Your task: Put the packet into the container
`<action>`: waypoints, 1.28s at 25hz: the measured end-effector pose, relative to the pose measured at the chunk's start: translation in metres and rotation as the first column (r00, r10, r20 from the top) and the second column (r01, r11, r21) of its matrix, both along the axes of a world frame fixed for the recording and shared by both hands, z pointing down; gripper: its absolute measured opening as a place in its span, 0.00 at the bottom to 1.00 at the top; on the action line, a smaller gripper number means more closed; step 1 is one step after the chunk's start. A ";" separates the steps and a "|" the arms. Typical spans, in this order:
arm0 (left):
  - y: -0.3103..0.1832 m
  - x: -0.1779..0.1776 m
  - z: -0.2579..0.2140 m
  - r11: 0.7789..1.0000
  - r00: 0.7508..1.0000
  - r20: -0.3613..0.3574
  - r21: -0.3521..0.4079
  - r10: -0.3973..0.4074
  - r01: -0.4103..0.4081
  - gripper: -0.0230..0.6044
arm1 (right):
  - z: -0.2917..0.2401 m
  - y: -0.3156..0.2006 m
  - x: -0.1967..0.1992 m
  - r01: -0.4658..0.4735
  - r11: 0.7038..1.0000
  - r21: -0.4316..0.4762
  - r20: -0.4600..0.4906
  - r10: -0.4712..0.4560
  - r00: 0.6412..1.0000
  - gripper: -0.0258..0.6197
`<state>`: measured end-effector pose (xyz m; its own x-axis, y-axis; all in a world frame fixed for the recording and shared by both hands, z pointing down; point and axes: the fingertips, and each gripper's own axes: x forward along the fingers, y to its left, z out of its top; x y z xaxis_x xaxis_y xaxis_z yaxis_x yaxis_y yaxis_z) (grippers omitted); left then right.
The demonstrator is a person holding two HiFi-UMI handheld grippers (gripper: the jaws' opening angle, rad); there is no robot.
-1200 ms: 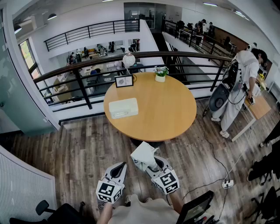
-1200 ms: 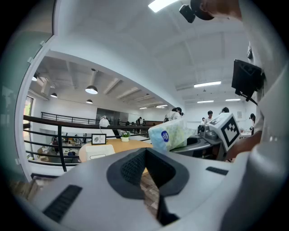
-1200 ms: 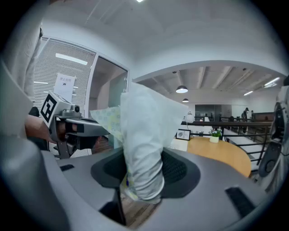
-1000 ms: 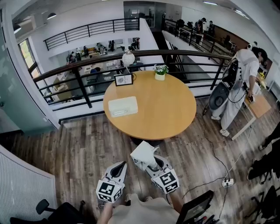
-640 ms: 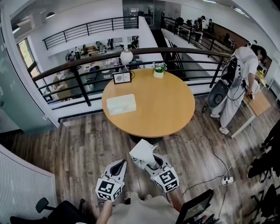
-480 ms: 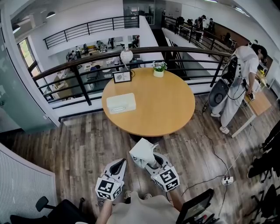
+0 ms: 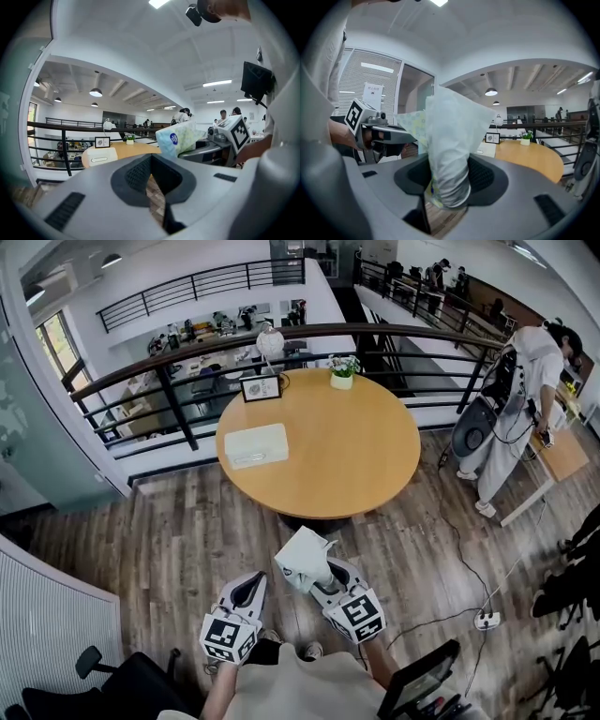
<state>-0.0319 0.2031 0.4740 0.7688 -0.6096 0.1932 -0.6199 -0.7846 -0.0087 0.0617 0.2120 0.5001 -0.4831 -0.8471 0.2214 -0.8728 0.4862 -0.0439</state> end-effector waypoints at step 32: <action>-0.206 0.024 -0.011 0.974 0.973 -0.056 0.002 0.226 -0.226 0.04 | -0.011 -0.177 0.017 -0.234 0.972 -0.022 -0.066 0.232 0.970 0.36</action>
